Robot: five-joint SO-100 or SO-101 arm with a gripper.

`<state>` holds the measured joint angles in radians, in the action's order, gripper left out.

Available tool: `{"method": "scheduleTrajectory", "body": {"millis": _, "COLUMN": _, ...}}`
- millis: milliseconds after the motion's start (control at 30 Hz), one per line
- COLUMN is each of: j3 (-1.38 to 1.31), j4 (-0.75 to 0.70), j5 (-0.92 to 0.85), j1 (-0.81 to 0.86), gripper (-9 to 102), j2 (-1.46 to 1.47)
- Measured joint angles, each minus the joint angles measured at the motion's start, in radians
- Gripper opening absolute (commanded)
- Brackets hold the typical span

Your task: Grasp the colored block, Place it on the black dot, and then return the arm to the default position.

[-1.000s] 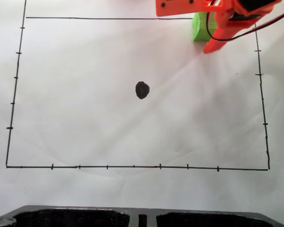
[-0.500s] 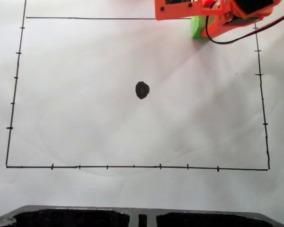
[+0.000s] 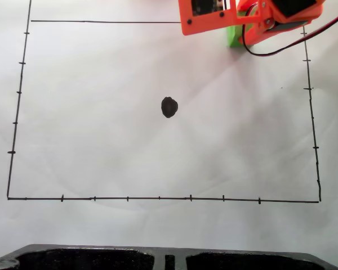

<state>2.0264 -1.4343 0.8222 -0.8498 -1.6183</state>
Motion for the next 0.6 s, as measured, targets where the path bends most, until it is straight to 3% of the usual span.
{"method": "scheduleTrajectory", "body": {"millis": 200, "j3": 0.0, "j4": -0.025, "j5": -0.121, "j1": 0.014, "gripper": 6, "j2": -0.11}}
{"method": "scheduleTrajectory", "body": {"millis": 600, "j3": -0.087, "j4": -0.103, "j5": -0.449, "j1": 0.241, "gripper": 7, "j2": -0.23}}
